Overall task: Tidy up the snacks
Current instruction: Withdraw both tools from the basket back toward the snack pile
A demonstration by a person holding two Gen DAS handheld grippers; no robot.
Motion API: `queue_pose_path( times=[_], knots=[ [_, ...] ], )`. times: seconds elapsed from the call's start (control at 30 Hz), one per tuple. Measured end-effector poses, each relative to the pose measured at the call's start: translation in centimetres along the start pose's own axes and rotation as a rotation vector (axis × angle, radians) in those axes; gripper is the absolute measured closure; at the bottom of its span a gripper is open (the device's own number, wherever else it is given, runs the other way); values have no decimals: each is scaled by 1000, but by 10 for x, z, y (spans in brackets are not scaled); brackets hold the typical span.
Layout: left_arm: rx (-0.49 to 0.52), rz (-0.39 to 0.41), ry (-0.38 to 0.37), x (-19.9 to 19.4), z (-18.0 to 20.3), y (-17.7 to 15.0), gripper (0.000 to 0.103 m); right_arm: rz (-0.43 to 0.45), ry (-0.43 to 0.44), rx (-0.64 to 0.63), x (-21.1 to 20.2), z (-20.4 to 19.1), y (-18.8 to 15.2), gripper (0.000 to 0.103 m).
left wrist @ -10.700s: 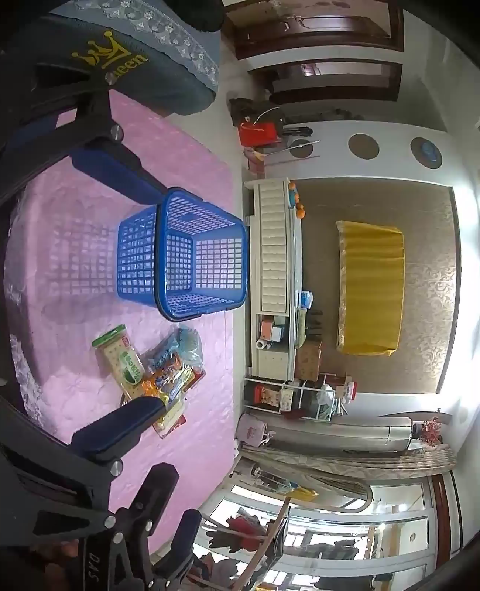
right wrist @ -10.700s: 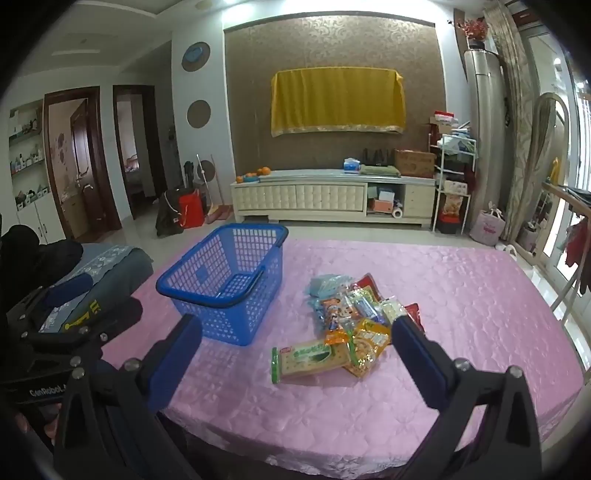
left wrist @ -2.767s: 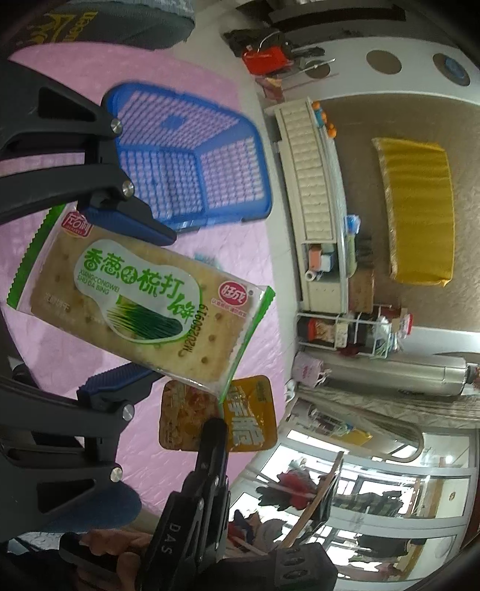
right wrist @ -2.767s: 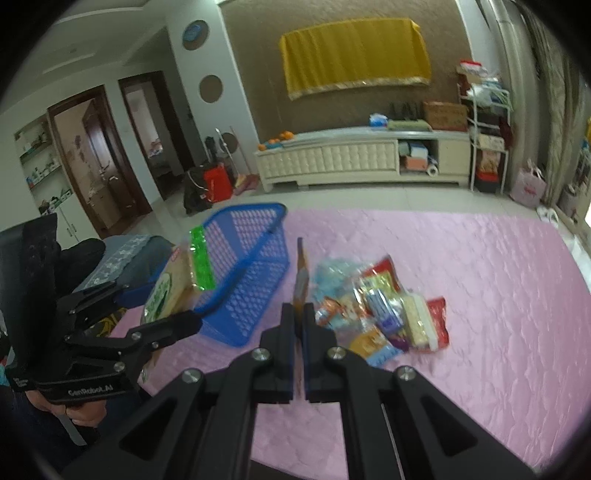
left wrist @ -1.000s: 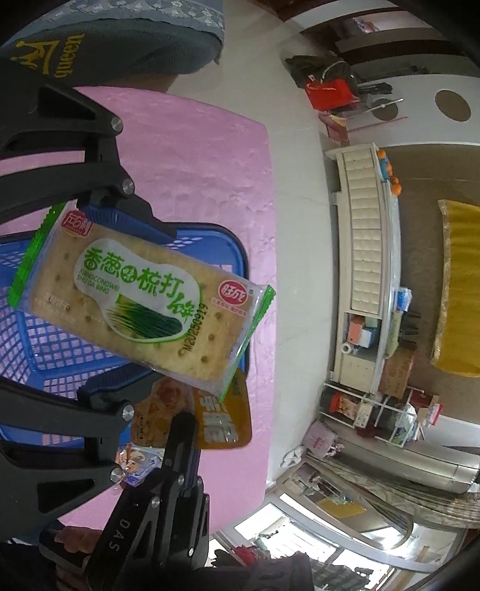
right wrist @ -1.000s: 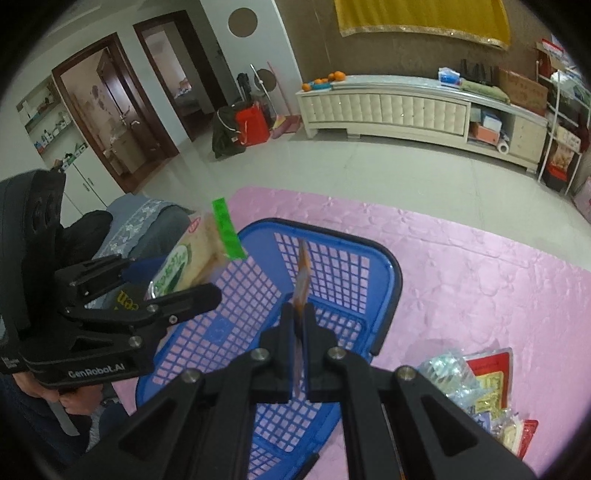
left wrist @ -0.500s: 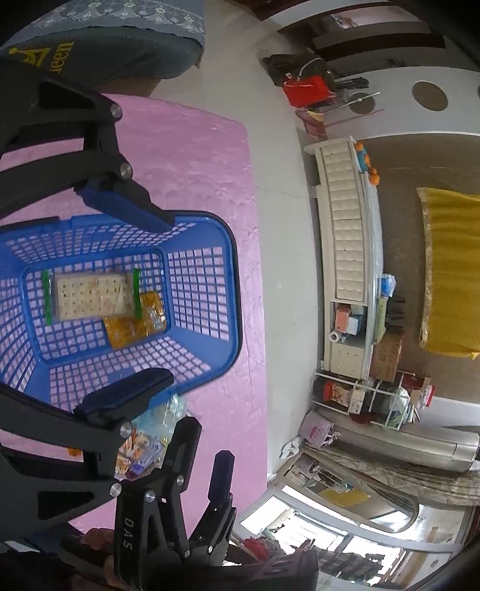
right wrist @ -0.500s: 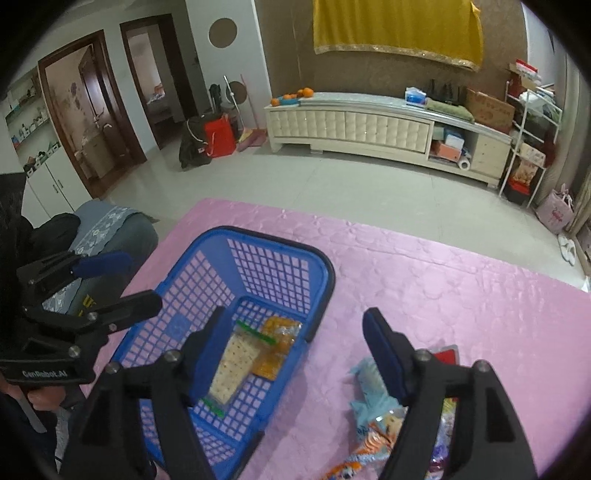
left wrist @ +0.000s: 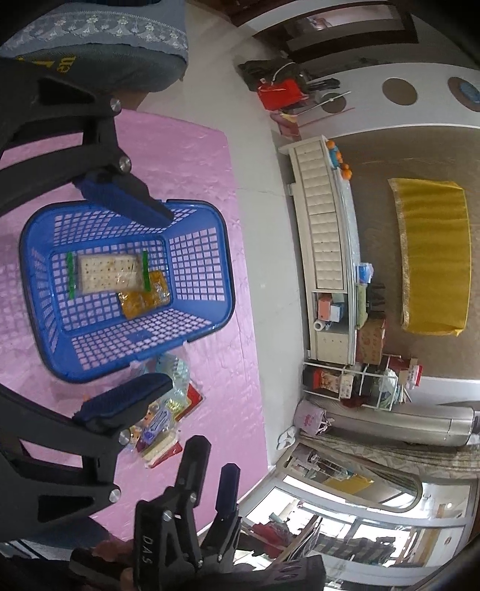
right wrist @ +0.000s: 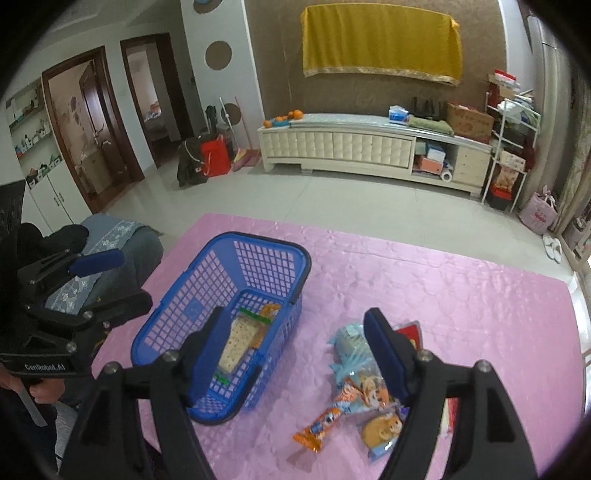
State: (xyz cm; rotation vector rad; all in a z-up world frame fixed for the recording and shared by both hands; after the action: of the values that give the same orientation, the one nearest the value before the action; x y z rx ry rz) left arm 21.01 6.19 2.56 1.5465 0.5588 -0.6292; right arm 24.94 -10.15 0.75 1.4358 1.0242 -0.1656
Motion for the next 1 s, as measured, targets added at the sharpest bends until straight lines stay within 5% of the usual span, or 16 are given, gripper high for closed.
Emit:
queue_pose_path(
  times=[0.7, 1.0],
  knots=[
    [112, 25, -44, -18, 76, -13, 18, 31, -62, 49, -56, 35, -52, 24],
    [122, -37, -83, 12, 110, -32, 18, 15, -140, 65, -59, 67, -83, 5]
  ],
)
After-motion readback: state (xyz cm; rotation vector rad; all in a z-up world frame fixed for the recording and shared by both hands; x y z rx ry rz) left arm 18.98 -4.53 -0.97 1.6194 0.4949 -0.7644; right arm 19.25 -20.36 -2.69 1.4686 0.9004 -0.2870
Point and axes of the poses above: each gripper's, at about its wrist camera, not at the fingertips, and x roughly the way its jaws point, z to its right, y to its top, the point moved 5 cm from there along x, roughly the way its jaws point, and after that the axes turned 6 degrees about y, right-handed, at the moved point
